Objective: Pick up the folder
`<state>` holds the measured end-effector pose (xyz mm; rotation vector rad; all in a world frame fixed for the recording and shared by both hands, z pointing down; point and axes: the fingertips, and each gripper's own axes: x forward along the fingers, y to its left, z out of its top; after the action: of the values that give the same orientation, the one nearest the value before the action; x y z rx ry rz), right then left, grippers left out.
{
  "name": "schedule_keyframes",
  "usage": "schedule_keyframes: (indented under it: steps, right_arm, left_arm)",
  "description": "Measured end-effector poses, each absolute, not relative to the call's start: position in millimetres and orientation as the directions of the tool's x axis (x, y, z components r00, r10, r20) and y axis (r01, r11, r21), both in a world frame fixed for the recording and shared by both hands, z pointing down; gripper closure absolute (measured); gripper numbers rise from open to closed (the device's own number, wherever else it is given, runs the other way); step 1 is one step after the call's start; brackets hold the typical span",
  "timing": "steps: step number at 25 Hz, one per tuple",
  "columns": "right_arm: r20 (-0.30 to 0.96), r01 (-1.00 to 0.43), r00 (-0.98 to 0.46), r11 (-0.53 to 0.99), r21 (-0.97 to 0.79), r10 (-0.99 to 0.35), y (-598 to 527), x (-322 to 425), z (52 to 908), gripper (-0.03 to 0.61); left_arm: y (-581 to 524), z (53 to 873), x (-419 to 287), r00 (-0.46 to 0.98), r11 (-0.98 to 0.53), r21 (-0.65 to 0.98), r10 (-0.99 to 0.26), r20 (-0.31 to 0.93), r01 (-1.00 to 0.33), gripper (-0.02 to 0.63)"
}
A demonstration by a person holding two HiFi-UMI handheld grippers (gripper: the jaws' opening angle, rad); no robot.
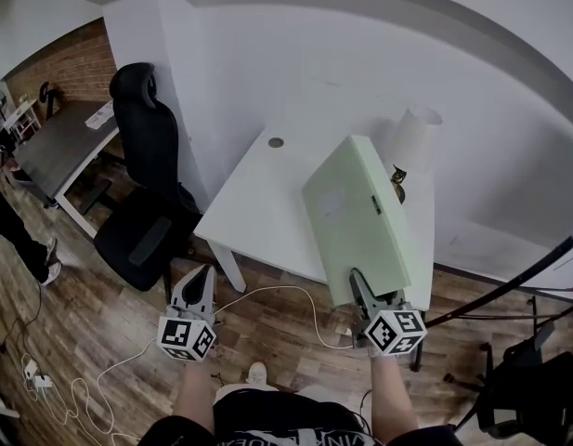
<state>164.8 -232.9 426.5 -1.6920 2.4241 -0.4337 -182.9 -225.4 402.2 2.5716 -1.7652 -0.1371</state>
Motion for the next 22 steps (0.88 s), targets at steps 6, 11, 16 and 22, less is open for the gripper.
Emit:
schedule_keyframes:
  steps: [6,11,16,22]
  right_arm:
    - [0.039,-0.895,-0.342,0.312,-0.319,-0.939,-236.7,165.0,426.8,0.29]
    - [0.042,-0.897,-0.336,0.306,-0.318,-0.941,-237.8,164.7,427.3,0.29]
    - [0.044,-0.899,-0.334,0.305,-0.316,-0.941,-238.2,162.2,427.7,0.29]
    - [0.045,-0.898,-0.339,0.309,-0.312,-0.94,-239.0,159.1,427.5,0.29]
  left_arm:
    - [-231.8,402.9,-183.0,0.364,-0.367,0.063,-0.93,-0.053,-0.928,0.6]
    - [-233.2,402.7,-182.7,0.371,-0.374,0.06,-0.927,-0.05,-0.925,0.6]
    - [-233.8,404.0,-183.8,0.377,-0.379,0.058,-0.925,-0.043,-0.924,0.6]
    - [-233.4,403.5,-187.2,0.376,-0.378,0.055,-0.926,-0.042,-0.924,0.601]
